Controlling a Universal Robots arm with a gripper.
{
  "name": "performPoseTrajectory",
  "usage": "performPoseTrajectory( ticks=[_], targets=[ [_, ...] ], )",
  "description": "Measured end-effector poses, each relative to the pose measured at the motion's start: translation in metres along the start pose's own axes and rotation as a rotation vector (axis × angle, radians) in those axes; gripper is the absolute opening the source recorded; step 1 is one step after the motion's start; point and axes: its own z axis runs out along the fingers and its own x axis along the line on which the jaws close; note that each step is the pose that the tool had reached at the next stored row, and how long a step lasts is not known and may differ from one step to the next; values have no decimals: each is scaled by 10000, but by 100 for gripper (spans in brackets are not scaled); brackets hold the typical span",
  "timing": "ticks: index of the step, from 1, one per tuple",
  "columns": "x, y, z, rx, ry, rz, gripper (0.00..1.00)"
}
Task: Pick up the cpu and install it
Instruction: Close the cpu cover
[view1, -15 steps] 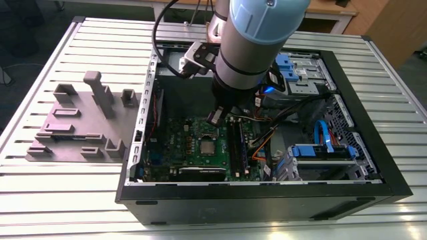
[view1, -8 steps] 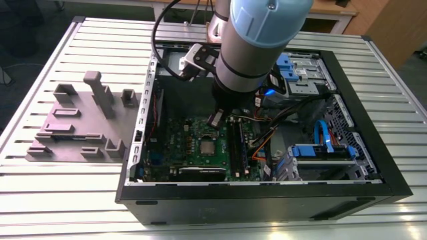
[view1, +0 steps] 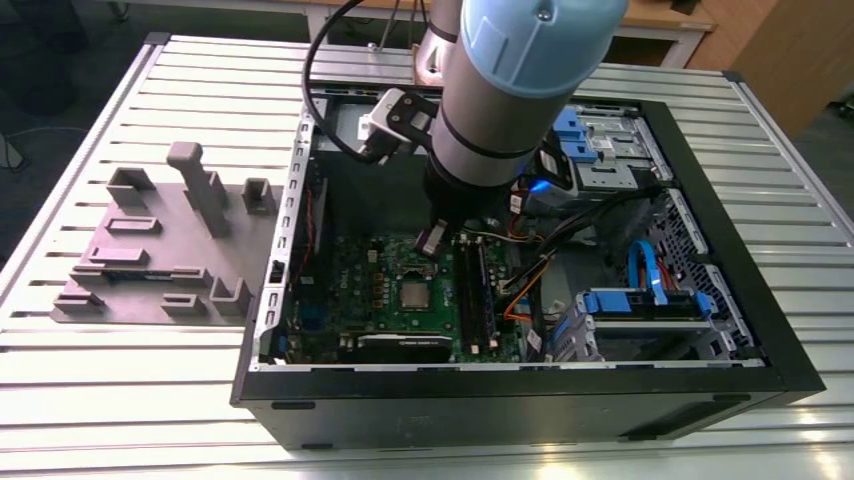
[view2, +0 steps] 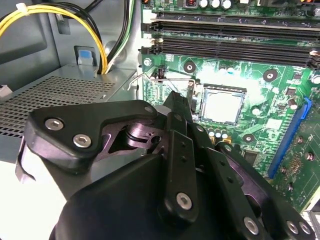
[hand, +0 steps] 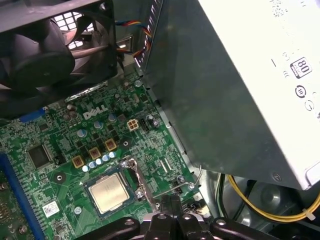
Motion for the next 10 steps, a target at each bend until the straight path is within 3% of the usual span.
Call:
performPoseTrajectory(
  ticks=[10],
  targets=[
    [18,-10,-5,24,43,3,11]
  ],
)
